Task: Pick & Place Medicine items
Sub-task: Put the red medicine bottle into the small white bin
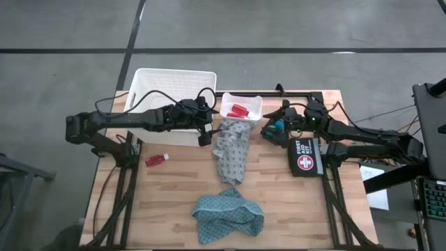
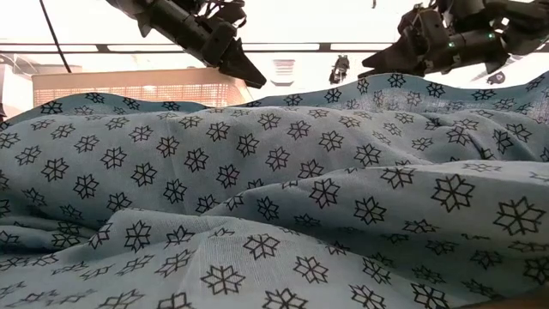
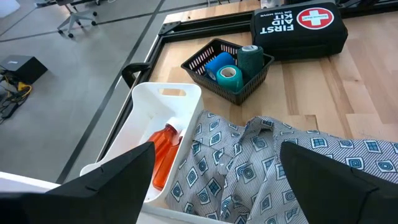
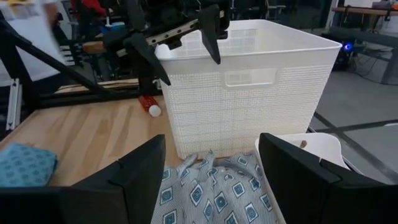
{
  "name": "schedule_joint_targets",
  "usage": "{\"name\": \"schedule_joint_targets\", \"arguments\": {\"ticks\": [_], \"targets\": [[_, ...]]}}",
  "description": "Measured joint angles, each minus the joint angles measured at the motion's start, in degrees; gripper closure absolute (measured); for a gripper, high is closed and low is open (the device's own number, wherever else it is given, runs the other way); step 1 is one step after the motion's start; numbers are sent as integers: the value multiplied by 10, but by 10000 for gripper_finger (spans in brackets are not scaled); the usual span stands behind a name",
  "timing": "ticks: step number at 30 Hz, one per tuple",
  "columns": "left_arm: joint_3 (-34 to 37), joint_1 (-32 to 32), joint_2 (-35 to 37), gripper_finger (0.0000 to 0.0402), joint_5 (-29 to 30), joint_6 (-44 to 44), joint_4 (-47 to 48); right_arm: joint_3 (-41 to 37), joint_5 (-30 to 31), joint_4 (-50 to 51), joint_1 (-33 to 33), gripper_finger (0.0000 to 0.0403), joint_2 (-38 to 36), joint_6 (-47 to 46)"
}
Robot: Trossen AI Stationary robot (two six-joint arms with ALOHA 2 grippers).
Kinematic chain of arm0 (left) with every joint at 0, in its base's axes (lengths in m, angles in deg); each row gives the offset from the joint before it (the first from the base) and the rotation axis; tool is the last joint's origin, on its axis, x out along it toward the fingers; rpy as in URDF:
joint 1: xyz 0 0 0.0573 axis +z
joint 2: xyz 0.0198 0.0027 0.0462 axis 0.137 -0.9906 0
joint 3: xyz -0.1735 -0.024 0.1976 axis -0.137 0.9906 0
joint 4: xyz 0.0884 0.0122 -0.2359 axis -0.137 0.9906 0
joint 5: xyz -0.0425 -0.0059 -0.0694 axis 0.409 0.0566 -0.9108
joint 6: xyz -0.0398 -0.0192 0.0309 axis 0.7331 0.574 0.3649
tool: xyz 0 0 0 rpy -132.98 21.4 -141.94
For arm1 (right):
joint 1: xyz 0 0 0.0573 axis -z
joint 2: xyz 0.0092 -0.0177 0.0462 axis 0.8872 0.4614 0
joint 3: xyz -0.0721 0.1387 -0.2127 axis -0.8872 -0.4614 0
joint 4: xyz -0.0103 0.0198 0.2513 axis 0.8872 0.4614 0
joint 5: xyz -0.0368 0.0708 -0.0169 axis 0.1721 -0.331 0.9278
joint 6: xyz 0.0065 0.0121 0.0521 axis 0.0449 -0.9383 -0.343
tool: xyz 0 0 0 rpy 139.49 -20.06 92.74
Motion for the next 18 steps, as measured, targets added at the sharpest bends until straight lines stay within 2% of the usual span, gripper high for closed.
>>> {"name": "schedule_joint_targets", "arguments": {"ticks": [18], "targets": [[0, 0, 0, 54, 0, 0, 0, 0, -1, 1, 0, 142, 1, 30]]}}
